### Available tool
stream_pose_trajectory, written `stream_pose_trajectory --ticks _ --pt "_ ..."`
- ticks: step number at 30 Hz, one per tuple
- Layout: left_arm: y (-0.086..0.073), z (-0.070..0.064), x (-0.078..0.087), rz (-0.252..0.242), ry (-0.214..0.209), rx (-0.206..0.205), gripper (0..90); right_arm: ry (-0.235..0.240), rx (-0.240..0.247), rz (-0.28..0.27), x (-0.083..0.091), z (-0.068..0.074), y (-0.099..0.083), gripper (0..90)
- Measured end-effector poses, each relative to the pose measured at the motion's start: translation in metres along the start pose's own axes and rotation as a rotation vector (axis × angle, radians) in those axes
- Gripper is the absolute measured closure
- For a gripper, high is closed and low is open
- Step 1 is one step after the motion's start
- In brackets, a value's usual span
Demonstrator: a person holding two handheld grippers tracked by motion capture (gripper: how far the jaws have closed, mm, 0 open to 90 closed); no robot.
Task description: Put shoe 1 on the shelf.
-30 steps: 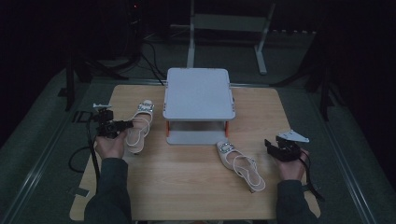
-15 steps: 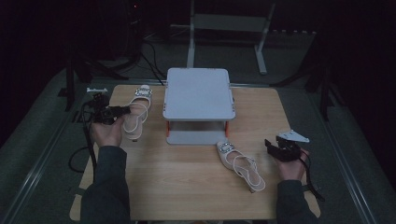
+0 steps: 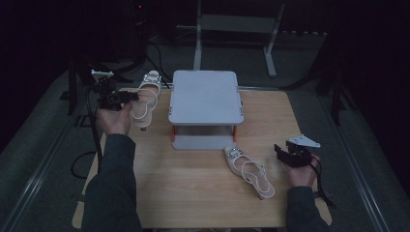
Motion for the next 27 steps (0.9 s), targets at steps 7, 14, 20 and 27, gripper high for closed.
stream_pose_trajectory --ticks 7,14,20,27 --pt "0.016 -0.023 -0.004 0.010 -0.006 -0.013 80.7 -0.006 -0.001 0.000 0.000 -0.001 0.000 47.5" --pt "0.026 -0.046 -0.010 0.015 -0.008 -0.015 80.7 -0.009 -0.004 0.002 -0.001 -0.001 0.000 47.6" --pt "0.033 -0.069 -0.022 0.019 -0.013 0.003 80.6 -0.005 -0.005 0.002 -0.001 0.000 0.001 47.5" --pt "0.034 -0.086 -0.038 0.042 -0.037 0.039 80.6 -0.001 -0.002 0.003 -0.003 0.002 0.001 47.5"
Point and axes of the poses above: each handheld gripper's, and its own axes: x roughly backward along the jaws, y roughly out of its top, z roughly to its left, the point moved 2 cm from there along -x, roughly forward along the jaws, and after that the axes turned 1 degree about y, right-handed, at the moved point
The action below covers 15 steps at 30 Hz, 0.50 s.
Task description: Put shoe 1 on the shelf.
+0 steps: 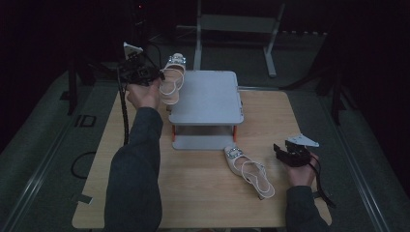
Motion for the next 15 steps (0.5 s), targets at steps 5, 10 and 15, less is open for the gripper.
stream_pose_trajectory --ticks 5,10,15 --pt "-0.002 -0.012 -0.012 0.007 -0.014 0.027 80.6 0.004 0.004 0.003 -0.001 0.002 0.000 47.5" --pt "-0.005 -0.024 -0.026 0.021 -0.026 0.057 80.6 0.009 0.008 -0.003 -0.001 0.002 0.002 47.5" --pt "-0.012 -0.035 -0.044 0.047 -0.002 0.087 80.6 0.014 0.004 -0.006 -0.001 0.003 0.002 47.5"
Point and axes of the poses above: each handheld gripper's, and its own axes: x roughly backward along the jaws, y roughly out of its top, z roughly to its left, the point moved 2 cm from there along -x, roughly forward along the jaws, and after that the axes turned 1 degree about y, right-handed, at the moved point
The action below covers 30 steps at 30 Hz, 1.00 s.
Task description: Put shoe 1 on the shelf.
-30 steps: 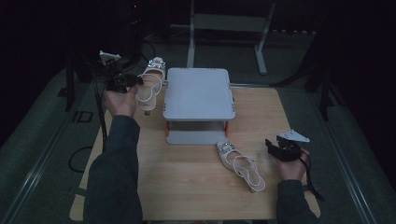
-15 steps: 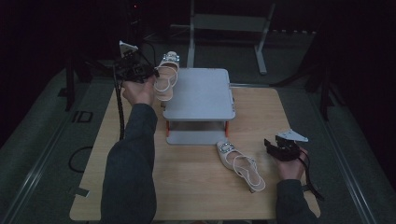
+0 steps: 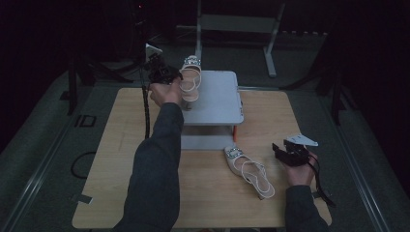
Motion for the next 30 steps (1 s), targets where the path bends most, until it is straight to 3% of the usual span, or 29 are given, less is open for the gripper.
stream_pose_trajectory --ticks 9,17,21,23,25,26,27,28,29,30 --pt "-0.005 -0.005 -0.015 0.029 -0.048 0.056 80.5 0.003 -0.004 -0.003 0.000 0.000 0.000 47.5" --pt "-0.007 0.000 -0.031 0.052 -0.038 0.073 80.0 0.005 0.001 0.003 -0.002 0.001 0.000 47.5" --pt "-0.007 -0.001 -0.034 0.056 -0.051 0.019 75.6 0.005 0.001 0.003 -0.001 0.001 0.000 47.5" --pt "-0.006 -0.002 -0.034 0.060 -0.082 -0.007 65.2 0.006 -0.001 0.002 -0.001 0.000 0.000 47.4" --pt "-0.005 -0.004 -0.032 0.037 -0.078 -0.065 53.4 0.007 -0.002 -0.001 0.000 0.001 0.000 47.1" --pt "-0.005 -0.004 -0.032 0.037 -0.069 -0.124 50.6 0.006 -0.003 -0.001 0.000 0.000 0.000 47.1" --pt "-0.005 -0.004 -0.032 0.037 -0.069 -0.124 48.3 0.006 -0.003 -0.001 0.000 0.000 0.000 47.1" --pt "-0.005 -0.003 -0.031 0.035 -0.067 -0.146 46.5 0.006 -0.004 -0.002 0.000 0.000 0.000 47.0" --pt "-0.006 -0.002 -0.029 0.008 -0.055 -0.198 46.0 0.004 -0.001 0.000 0.000 0.000 0.000 46.7" --pt "-0.006 -0.002 -0.029 0.008 -0.055 -0.198 46.0 0.004 -0.001 0.000 0.000 0.000 0.000 46.7"
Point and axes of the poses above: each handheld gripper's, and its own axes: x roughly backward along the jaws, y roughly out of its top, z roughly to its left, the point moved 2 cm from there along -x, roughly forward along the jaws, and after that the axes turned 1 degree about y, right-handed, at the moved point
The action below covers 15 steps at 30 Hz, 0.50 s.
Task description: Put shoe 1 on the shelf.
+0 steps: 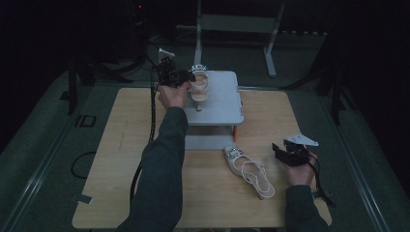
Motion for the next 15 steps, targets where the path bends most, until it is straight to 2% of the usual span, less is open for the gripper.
stream_pose_trajectory --ticks 2,4,11,13,15 --pt "0.000 0.000 0.002 -0.025 0.020 -0.074 45.3 0.000 -0.002 0.005 -0.001 0.000 -0.001 46.7" --pt "0.000 0.000 0.005 -0.049 0.024 -0.119 45.2 -0.001 0.000 0.008 -0.001 0.000 -0.001 46.7" --pt "0.002 0.000 0.017 -0.150 -0.023 -0.227 45.6 -0.002 0.001 0.005 0.000 0.001 -0.001 46.7" --pt "0.003 0.000 0.023 -0.160 -0.026 -0.259 46.7 -0.001 0.000 0.004 0.000 0.000 -0.001 46.7" --pt "0.003 0.002 0.025 -0.151 -0.024 -0.270 47.5 -0.001 0.000 0.005 0.000 0.000 -0.001 46.8"
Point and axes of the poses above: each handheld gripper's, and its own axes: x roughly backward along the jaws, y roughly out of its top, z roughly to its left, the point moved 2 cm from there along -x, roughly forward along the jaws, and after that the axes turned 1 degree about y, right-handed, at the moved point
